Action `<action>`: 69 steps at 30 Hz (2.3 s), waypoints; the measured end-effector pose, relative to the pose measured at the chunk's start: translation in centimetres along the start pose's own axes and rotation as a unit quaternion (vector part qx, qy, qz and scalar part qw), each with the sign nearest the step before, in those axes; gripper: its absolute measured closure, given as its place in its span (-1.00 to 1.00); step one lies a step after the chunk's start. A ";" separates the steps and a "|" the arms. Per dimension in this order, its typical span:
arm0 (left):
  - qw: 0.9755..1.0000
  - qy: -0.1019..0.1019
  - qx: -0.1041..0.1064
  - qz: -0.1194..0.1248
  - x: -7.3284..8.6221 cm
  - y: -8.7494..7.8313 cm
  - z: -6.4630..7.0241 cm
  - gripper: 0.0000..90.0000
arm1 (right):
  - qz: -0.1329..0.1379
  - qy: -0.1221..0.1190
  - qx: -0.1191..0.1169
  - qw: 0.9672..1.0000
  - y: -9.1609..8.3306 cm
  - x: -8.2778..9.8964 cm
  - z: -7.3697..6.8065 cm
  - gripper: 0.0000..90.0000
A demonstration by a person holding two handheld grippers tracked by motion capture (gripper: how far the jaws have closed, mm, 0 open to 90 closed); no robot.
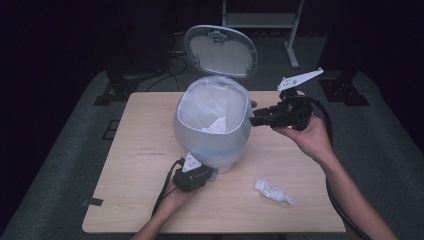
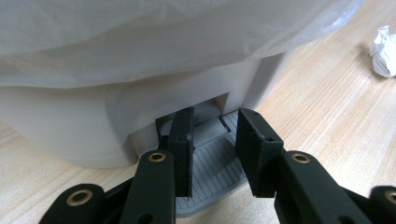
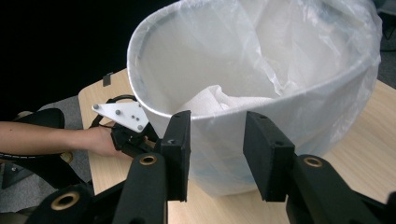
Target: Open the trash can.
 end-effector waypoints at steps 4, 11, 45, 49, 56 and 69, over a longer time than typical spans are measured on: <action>1.000 0.000 0.000 0.000 0.0 0.0 0.0 0.50 | 0.000 0.005 0.004 1.000 -0.1 0.6 0.2 0.29; 1.000 0.000 0.000 0.000 0.0 0.0 0.0 0.50 | 0.001 0.013 0.008 1.000 -0.2 1.9 0.8 0.17; 1.000 0.000 0.000 0.000 0.0 0.0 0.0 0.50 | -0.013 0.012 0.038 0.999 0.2 7.0 1.2 -0.25; 1.000 0.001 -0.001 0.000 0.0 0.0 0.0 0.50 | -0.013 0.013 0.040 0.999 0.2 7.4 1.1 -0.26; 1.000 0.001 -0.001 0.000 0.0 0.0 0.0 0.50 | -0.013 0.018 0.048 0.999 0.2 8.6 1.2 -0.32; 1.000 0.003 -0.001 -0.002 0.0 0.0 0.0 0.50 | -0.017 0.026 0.053 0.998 0.7 10.5 1.4 -0.37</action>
Point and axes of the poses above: each handheld gripper's, and its own axes: y roughly forward along the jaws, x roughly out of its underside, z roughly to its right, the point moved 5 cm from there along y, roughly forward along the jaws, and after that the axes turned 10 degrees about x, right-handed, at the moved point
